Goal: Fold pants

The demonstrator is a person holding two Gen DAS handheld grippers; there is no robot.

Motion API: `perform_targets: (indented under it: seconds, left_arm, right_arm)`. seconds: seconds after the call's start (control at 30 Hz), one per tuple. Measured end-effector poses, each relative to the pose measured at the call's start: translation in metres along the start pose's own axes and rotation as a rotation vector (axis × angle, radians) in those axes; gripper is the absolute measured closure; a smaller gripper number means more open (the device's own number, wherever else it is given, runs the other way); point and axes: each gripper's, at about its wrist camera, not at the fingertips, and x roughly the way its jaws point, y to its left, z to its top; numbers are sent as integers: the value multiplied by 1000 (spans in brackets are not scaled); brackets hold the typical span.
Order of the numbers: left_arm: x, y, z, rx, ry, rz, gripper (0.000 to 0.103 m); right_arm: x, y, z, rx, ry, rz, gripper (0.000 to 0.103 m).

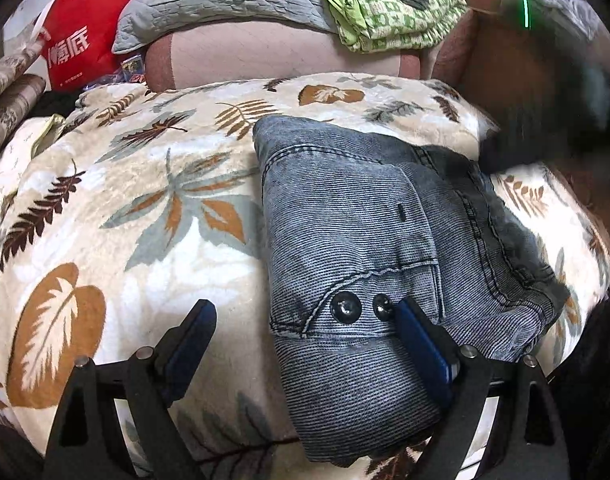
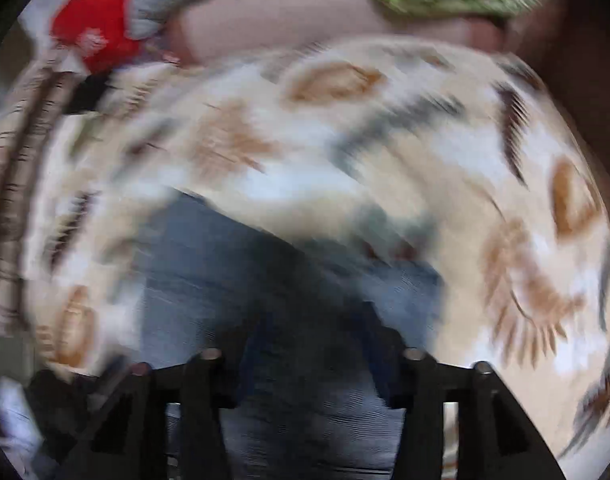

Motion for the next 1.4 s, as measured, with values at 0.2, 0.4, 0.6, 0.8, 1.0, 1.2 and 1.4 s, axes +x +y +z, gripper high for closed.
perform_targets:
  seconds: [0.2,0.4,0.6,0.8,1.0,1.2,1.4]
  left_arm:
    - [-45,18,10,-110,-133,34,12]
    - [-14,16,-4,-73,62,124,11]
    - [-45,12,3,-84,-92,149,11]
    - [-16,-1,-10,3,8,137,11]
    - [-17,1,-11,3,2,116,10]
    - [-17,4,-12,-12,-2,92,10]
    - [-17,5,-13,-29,-11,80,10]
  right_arm:
    - [10,-19,-17,31,13,50,41]
    - [-9,-33,-24,51,-90,86,35]
    - [-8,-39,-25,68,-48,66,33]
    - [-48,37,10,-152,-72,155,31]
    - [4,93,28,-196,34,288,31]
    - [26,95,25,-176,37,116,31]
    - [37,100,27,-222,-16,-13,23]
